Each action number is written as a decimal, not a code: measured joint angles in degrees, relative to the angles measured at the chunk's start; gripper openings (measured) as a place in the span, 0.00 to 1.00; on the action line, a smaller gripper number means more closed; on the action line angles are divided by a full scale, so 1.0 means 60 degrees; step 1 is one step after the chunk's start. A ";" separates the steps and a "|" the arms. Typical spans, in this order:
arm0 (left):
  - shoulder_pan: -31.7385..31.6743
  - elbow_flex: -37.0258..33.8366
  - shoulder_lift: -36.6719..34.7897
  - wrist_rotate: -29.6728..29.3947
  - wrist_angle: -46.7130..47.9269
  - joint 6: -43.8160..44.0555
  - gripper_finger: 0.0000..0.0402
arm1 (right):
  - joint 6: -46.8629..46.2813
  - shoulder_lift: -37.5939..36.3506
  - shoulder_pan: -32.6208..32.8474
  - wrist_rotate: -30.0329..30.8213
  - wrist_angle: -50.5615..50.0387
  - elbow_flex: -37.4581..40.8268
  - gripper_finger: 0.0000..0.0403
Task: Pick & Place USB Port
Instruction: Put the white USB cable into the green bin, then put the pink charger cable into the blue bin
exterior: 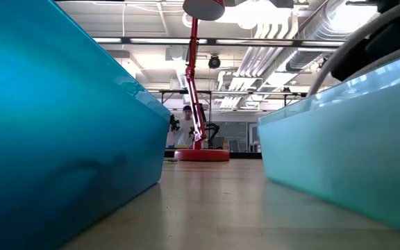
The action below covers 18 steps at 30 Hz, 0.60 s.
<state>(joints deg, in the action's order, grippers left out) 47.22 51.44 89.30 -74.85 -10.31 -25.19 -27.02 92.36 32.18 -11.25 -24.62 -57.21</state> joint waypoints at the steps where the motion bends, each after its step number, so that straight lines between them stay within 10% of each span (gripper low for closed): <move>1: 0.0000 0.0000 0.0000 -0.0084 0.0075 0.0000 0.68 | 0.0002 0.0000 -0.0012 0.0100 0.0005 0.0000 0.33; 8: 0.0000 0.0000 0.0000 -0.0116 0.0253 -0.0109 0.68 | -0.0136 -0.0033 -0.0015 0.0682 0.0225 0.0000 0.45; 18: 0.0000 0.0000 0.0000 -0.0214 0.0249 -0.0361 0.68 | -0.0857 -0.0383 0.0009 -0.1324 0.1080 -0.0015 0.51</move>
<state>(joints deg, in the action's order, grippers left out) 47.22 51.44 89.30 -76.13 -8.82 -27.35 -32.16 90.06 32.24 -19.20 -18.14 -57.30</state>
